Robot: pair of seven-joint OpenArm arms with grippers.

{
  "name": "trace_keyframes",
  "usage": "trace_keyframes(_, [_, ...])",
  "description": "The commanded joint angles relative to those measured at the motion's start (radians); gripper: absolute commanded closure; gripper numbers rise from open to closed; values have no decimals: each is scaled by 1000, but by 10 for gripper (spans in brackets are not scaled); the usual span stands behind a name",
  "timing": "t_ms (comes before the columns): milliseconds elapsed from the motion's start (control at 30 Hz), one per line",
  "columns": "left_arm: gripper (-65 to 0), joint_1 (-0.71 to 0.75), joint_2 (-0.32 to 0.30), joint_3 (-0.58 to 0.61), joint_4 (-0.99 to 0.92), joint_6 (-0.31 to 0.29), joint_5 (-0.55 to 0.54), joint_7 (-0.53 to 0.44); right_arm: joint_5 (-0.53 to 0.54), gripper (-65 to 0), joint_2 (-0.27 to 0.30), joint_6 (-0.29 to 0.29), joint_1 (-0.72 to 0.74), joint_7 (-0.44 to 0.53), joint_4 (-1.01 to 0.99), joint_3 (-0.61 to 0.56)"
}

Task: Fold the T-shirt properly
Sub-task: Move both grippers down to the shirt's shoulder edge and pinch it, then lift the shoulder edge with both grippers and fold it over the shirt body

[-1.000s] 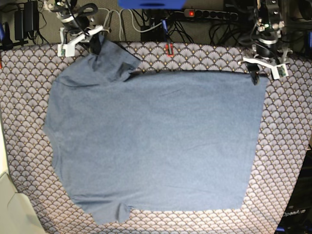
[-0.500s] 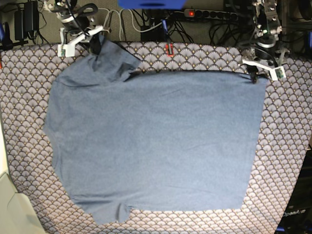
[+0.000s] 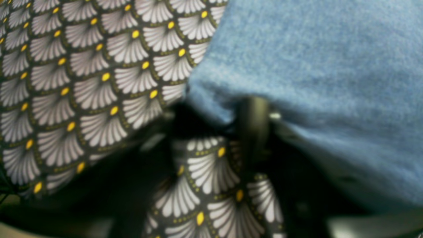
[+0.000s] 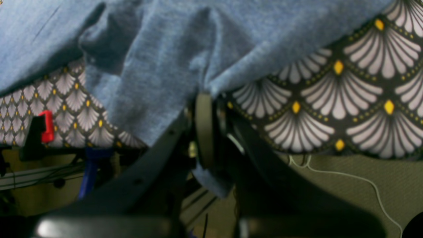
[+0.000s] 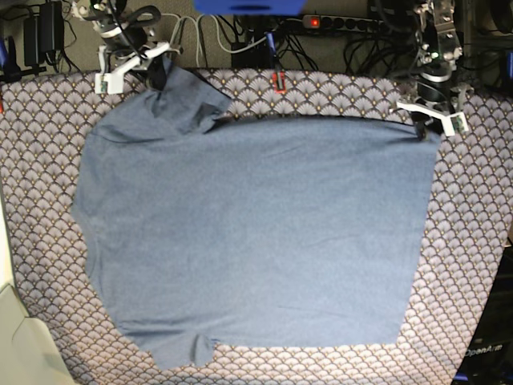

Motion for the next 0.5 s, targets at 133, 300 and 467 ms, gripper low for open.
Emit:
trace_keyframes(133, [0, -14, -7, -6, 5, 12, 4, 10, -18, 0, 7, -8, -11, -40, -2, 1])
trace_keyframes(300, [-3, -11, -5, -6, 17, 12, 4, 10, -18, 0, 27, -8, -11, -40, 0, 1])
trace_keyframes(467, [-3, -3, -5, -8, 71, 17, 4, 10, -13, 0, 59, -8, -11, -37, 41, 4])
